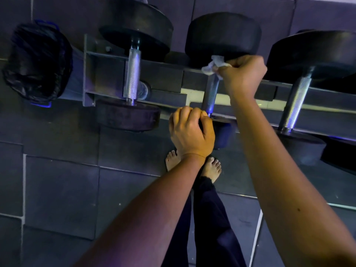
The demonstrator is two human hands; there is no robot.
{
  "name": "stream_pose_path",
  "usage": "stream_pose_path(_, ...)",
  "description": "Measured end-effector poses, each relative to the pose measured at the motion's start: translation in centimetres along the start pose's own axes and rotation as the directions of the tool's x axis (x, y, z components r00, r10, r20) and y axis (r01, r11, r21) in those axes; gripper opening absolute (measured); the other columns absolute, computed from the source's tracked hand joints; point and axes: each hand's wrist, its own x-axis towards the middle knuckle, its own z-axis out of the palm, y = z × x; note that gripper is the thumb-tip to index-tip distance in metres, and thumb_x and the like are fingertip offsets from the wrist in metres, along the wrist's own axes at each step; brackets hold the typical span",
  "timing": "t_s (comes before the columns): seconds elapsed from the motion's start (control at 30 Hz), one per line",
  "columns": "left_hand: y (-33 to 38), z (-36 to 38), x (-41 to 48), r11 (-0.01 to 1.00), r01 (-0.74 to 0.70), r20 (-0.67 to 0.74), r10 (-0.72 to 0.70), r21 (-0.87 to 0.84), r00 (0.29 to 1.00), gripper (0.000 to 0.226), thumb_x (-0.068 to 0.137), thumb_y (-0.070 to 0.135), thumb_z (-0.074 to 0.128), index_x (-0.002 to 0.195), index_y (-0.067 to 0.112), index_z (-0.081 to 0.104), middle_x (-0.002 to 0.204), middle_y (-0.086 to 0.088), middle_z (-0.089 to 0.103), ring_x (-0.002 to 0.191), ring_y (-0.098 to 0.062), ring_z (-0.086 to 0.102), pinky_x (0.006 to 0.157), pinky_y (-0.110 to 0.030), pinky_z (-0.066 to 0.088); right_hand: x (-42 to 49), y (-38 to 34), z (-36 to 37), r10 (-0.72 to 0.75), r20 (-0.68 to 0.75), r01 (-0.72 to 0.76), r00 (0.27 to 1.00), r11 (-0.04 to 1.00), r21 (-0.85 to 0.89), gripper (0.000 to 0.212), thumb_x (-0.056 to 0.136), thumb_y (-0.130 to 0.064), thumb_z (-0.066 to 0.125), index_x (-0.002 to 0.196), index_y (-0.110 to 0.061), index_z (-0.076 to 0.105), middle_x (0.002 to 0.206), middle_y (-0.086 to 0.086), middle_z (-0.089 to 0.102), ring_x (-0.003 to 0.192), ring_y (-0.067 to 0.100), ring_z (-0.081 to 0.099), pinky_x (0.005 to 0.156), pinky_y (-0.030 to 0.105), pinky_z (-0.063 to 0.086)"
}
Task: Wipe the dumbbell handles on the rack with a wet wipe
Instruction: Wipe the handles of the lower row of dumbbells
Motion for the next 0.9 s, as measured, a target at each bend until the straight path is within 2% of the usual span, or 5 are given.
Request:
stream_pose_path(0.13, 0.0, 0.2, 0.0, 1.0, 0.003, -0.008, -0.003, 0.011, 1.0, 0.024, 0.088, 0.025, 0.047, 0.074, 0.013, 0.062, 0.081, -0.004, 0.059, 0.089, -0.027, 0.054, 0.079, -0.039, 0.045, -2.6, 2.4, -0.4, 0.039, 0.061, -0.03, 0.997, 0.989, -0.145, 0.018, 0.068, -0.03, 0.085, 0.075, -0.015, 0.077, 0.055, -0.005, 0.055, 0.046, -0.003, 0.037, 0.044, 0.013, 0.03)
stream_pose_path(0.6, 0.4, -0.6, 0.5, 0.999, 0.045, 0.038, -0.045, -0.012, 0.998, 0.024, 0.086, 0.026, 0.047, 0.073, 0.013, 0.064, 0.077, -0.003, 0.06, 0.085, -0.027, 0.056, 0.079, -0.043, 0.048, -6.3, 3.5, -1.9, 0.131, 0.173, -0.1, 0.976, 0.98, -0.173, 0.029, 0.069, -0.022, 0.086, 0.072, 0.002, 0.069, 0.07, 0.007, 0.065, 0.062, 0.008, 0.053, 0.046, 0.01, 0.039)
stream_pose_path(0.77, 1.1, -1.5, -0.7, 0.981, -0.196, 0.088, 0.195, 0.005, 0.977, 0.031, 0.097, 0.025, 0.041, 0.083, 0.011, 0.066, 0.082, -0.001, 0.064, 0.086, -0.022, 0.06, 0.114, -0.051, 0.027, -7.5, 3.1, -3.5, 0.074, 0.192, -0.052, 0.979, 0.992, -0.116, 0.009, 0.076, -0.011, 0.075, 0.072, -0.009, 0.068, 0.068, -0.002, 0.064, 0.067, 0.009, 0.057, 0.056, 0.01, 0.044)
stream_pose_path(0.83, 2.3, -1.7, -1.6, 0.97, -0.241, 0.078, 0.243, -0.036, 0.967, 0.034, 0.098, 0.024, 0.04, 0.084, 0.009, 0.066, 0.083, -0.001, 0.065, 0.085, -0.02, 0.061, 0.117, -0.04, 0.019, -7.8, 3.1, -4.9, 0.043, 0.187, -0.027, 0.981, 0.996, -0.091, 0.003, 0.077, -0.009, 0.071, 0.074, -0.012, 0.071, 0.067, -0.006, 0.063, 0.067, 0.007, 0.057, 0.053, 0.006, 0.04)
stream_pose_path(0.9, 4.0, -1.5, -2.7, 0.966, -0.229, 0.079, 0.239, -0.118, 0.968, 0.032, 0.097, 0.021, 0.043, 0.078, 0.007, 0.064, 0.077, -0.004, 0.062, 0.079, -0.023, 0.059, 0.112, -0.037, 0.031, -7.9, 3.5, -7.3, 0.023, 0.15, -0.012, 0.988, 0.997, -0.073, 0.005, 0.076, -0.011, 0.071, 0.074, -0.015, 0.072, 0.067, -0.007, 0.066, 0.064, 0.005, 0.058, 0.051, 0.004, 0.039)
